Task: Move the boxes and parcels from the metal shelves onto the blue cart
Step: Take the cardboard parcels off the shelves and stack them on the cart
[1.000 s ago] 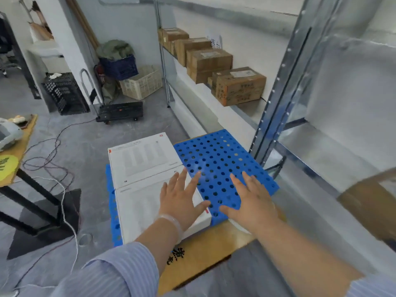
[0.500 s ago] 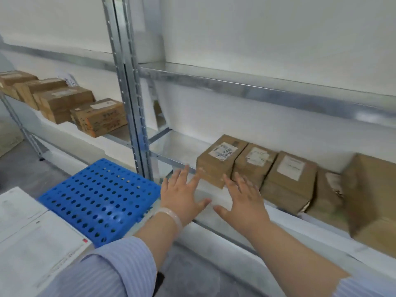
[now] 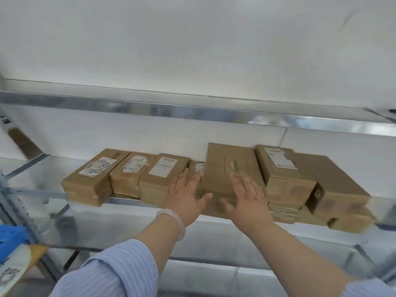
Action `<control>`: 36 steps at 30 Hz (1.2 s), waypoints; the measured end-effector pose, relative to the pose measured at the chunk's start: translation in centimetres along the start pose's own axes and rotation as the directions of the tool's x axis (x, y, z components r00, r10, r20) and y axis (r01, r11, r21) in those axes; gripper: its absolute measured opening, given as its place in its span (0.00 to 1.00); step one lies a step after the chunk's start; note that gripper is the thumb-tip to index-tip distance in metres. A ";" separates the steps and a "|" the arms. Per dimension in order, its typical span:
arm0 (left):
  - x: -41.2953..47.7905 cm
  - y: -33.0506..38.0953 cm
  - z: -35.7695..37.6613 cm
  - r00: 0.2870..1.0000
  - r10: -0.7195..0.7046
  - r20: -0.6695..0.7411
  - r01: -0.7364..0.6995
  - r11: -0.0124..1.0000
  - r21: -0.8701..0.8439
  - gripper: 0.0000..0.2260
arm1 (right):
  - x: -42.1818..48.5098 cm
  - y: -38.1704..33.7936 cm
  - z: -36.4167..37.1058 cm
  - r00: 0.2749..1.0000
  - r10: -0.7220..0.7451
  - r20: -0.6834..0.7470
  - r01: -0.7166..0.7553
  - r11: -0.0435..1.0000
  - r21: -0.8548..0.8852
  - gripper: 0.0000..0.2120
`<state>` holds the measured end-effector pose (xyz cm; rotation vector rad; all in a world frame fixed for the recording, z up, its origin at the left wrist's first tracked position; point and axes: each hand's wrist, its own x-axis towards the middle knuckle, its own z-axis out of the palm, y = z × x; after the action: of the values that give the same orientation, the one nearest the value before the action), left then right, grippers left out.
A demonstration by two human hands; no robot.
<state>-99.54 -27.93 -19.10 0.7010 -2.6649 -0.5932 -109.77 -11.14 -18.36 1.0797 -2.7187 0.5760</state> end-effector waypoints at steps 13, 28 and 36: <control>4.9 4.5 3.2 0.956 -0.173 0.238 0.207 0.971 -0.123 0.34 | 1.3 7.4 -0.4 0.928 0.341 0.148 -0.371 0.873 0.317 0.32; 1.9 1.2 1.4 0.962 -0.273 0.008 0.236 0.813 -0.533 0.33 | 1.5 3.9 0.5 0.958 0.249 0.145 -0.284 0.737 0.614 0.29; -3.9 -3.6 -3.3 0.880 -0.447 -0.161 0.259 0.735 -0.627 0.32 | 1.4 -3.3 1.8 0.987 0.000 0.162 -0.113 0.715 0.690 0.34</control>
<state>-93.55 -29.74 -18.76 1.0132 -1.8914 -1.2397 -108.57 -14.97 -18.68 1.2064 -2.7012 1.7067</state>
